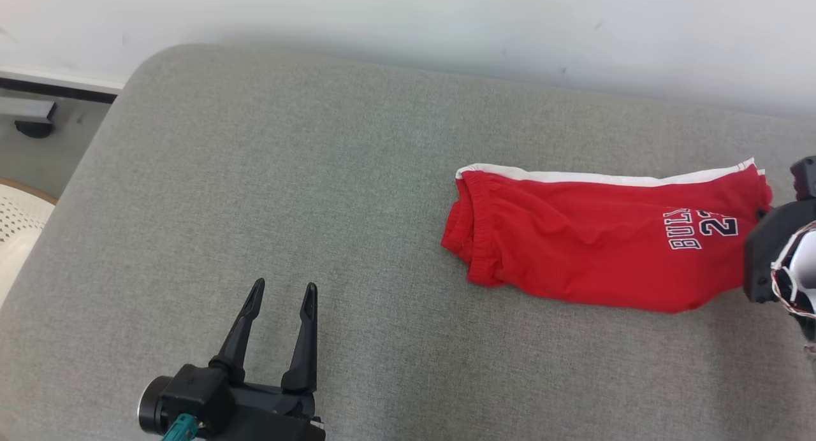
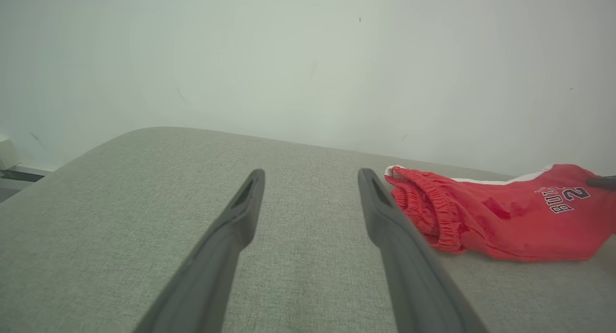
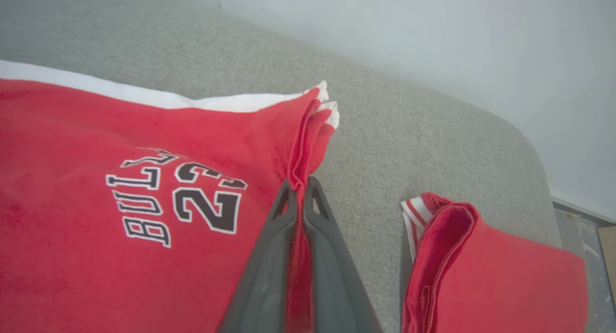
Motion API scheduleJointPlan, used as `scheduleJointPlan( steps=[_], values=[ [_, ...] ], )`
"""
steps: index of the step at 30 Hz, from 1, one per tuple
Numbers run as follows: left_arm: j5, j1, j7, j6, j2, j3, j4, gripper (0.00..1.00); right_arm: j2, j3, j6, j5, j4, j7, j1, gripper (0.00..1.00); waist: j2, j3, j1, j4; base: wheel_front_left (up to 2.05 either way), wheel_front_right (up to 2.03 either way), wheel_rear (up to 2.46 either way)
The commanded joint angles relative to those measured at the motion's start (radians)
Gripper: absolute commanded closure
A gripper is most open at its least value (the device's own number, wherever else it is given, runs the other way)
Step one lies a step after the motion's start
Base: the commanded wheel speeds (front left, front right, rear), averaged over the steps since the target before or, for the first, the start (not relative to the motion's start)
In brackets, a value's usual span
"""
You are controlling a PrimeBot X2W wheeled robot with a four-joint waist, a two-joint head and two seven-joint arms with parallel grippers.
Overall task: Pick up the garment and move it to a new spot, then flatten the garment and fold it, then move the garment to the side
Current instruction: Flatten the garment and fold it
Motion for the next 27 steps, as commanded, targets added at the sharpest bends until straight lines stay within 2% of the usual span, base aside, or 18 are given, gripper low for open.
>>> scheduleJointPlan(
  steps=[1, 7, 11, 20, 27],
  values=[
    [-0.001, 0.009, -0.002, -0.001, 0.0, 0.0, 0.002, 0.0, 0.017, 0.0, -0.003, -0.009, -0.03, 0.013, 0.019, 1.0, -0.0001, -0.017, 0.0, 0.004, 0.0, 0.0, 0.0],
    [-0.011, 0.024, -0.002, -0.002, 0.0, -0.013, 0.014, 0.0, 0.082, 0.059, -0.003, -0.008, -0.174, 0.09, 0.033, 1.0, -0.0001, -0.043, 0.0, 0.024, 0.0, 0.0, 0.0],
    [-0.019, 0.021, -0.002, -0.001, 0.0, -0.021, 0.016, 0.0, 0.118, 0.135, -0.003, 0.013, -0.2, 0.126, -0.006, 1.0, -0.0001, -0.048, 0.0, 0.042, 0.0, 0.0, 0.0],
    [-0.046, 0.012, -0.002, 0.005, 0.0, -0.054, 0.018, 0.0, 0.216, 0.238, -0.003, 0.063, -0.056, 0.132, -0.13, 1.0, -0.0001, -0.033, 0.0, 0.107, 0.0, 0.0, 0.0],
    [-0.064, 0.015, -0.002, 0.013, 0.0, -0.073, 0.023, 0.0, 0.256, 0.258, -0.003, 0.059, 0.077, 0.097, -0.194, 1.0, -0.0001, -0.027, 0.0, 0.153, 0.0, 0.0, 0.0]
  ],
)
